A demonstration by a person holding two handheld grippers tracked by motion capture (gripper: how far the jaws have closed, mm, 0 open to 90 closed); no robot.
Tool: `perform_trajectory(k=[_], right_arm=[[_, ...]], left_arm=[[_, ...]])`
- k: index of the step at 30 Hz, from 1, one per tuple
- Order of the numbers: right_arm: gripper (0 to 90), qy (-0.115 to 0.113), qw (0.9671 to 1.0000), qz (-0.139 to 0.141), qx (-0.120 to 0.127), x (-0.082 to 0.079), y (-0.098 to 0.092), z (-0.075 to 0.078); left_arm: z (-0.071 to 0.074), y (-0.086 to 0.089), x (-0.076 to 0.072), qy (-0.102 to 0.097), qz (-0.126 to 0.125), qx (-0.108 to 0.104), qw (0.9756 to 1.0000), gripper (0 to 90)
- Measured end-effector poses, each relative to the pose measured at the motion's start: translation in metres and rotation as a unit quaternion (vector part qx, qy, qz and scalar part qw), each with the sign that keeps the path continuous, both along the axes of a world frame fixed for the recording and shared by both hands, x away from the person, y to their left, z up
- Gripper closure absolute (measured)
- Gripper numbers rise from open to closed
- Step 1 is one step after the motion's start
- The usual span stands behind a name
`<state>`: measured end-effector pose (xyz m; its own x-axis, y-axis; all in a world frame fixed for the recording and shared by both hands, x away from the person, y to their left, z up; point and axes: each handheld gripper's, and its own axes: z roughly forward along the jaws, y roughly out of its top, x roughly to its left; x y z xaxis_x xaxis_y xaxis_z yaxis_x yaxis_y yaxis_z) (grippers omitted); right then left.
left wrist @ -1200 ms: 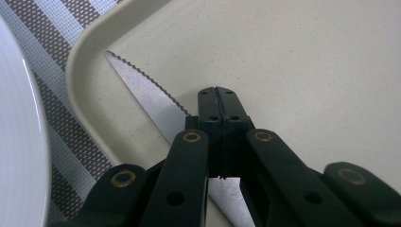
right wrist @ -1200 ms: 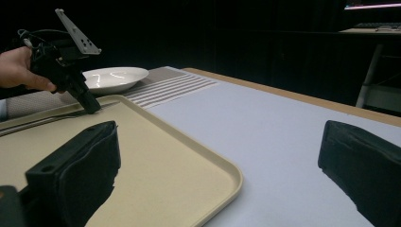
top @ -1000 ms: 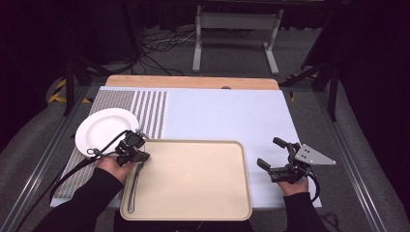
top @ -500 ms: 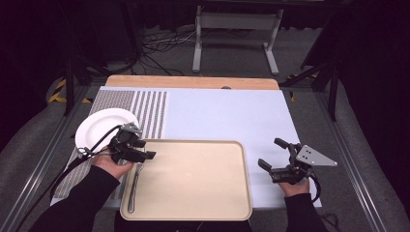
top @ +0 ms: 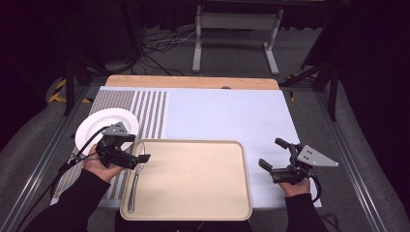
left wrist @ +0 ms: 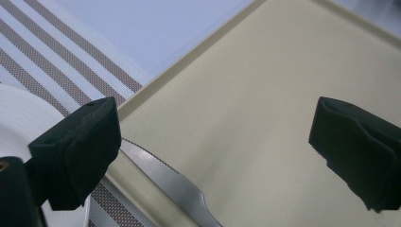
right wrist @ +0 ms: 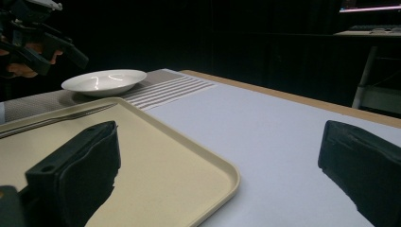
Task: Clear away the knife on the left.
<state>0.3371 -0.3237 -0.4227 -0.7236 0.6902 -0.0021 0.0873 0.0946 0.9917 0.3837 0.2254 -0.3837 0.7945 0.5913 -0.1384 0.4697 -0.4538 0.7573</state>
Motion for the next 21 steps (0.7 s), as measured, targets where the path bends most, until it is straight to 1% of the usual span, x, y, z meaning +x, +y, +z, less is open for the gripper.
perform_trajectory(k=[1,2,3,4,5,6,7,8,10,11,12,13,14,15,16,17,18,19,21], right_arm=[[0.5,0.0,1.0,0.0,-0.002,0.0,0.0,0.0],[0.5,0.0,1.0,0.001,-0.002,0.0,0.0,0.0],[0.5,0.001,1.0,0.001,0.0,0.0,0.0,0.0],[0.5,0.001,1.0,0.0,-0.001,0.0,0.0,0.0],[0.5,0.001,1.0,0.0,-0.001,0.0,0.0,0.0],[0.5,0.0,1.0,0.0,0.0,0.0,0.0,0.0],[0.5,0.001,1.0,0.0,0.0,0.0,0.0,0.0],[0.5,0.001,1.0,0.0,0.0,0.0,0.0,0.0],[0.5,0.0,1.0,0.0,0.001,0.0,0.001,0.0],[0.5,0.0,1.0,0.0,0.001,0.0,0.001,0.0],[0.5,0.0,1.0,0.001,0.002,0.0,0.001,0.0],[0.5,0.0,1.0,0.001,0.002,0.0,0.001,0.0],[0.5,0.0,1.0,0.001,0.002,0.0,0.001,0.0],[0.5,0.0,1.0,0.001,0.002,0.0,0.001,0.0],[0.5,0.0,1.0,0.0,0.002,-0.001,0.001,0.0],[0.5,0.0,1.0,0.0,0.002,-0.001,0.0,0.0],[0.5,-0.001,1.0,0.001,0.002,-0.001,0.0,0.0],[0.5,-0.001,1.0,0.001,0.002,-0.001,0.0,0.0],[0.5,-0.002,1.0,0.001,0.002,-0.001,0.0,0.0]], left_arm=[[-0.001,0.004,-0.001,-0.004,0.0,-0.002,1.0,3.2],[-0.001,0.004,-0.001,-0.004,0.0,-0.002,1.0,2.4],[-0.003,0.012,-0.005,-0.015,0.005,-0.01,0.9998,1.7],[-0.003,0.016,-0.007,-0.023,0.007,-0.011,0.9996,1.1],[-0.003,0.016,-0.007,-0.023,0.007,-0.011,0.9996,0.9],[-0.004,0.021,-0.01,-0.035,0.01,-0.021,0.9991,0.9],[-0.005,0.024,-0.012,-0.039,0.011,-0.024,0.9989,0.9],[-0.006,0.028,-0.014,-0.049,0.012,-0.027,0.9984,0.5],[-0.008,0.035,-0.017,-0.057,0.009,-0.04,0.9975,0.5],[-0.009,0.04,-0.02,-0.065,0.01,-0.05,0.9966,0.3],[-0.011,0.047,-0.023,-0.083,0.016,-0.062,0.9945,0.3],[-0.012,0.052,-0.025,-0.088,0.014,-0.069,0.9936,0.3],[-0.012,0.052,-0.025,-0.088,0.014,-0.069,0.9936,0.4],[-0.014,0.058,-0.028,-0.1,0.017,-0.082,0.9915,0.4],[-0.016,0.063,-0.03,-0.104,0.017,-0.092,0.9902,0.3],[-0.018,0.066,-0.032,-0.105,0.019,-0.097,0.9896,0.3],[-0.021,0.07,-0.034,-0.112,0.02,-0.104,0.9881,0.3],[-0.024,0.073,-0.036,-0.114,0.023,-0.114,0.9867,0.4],[-0.028,0.078,-0.039,-0.117,0.027,-0.121,0.9853,0.4]])
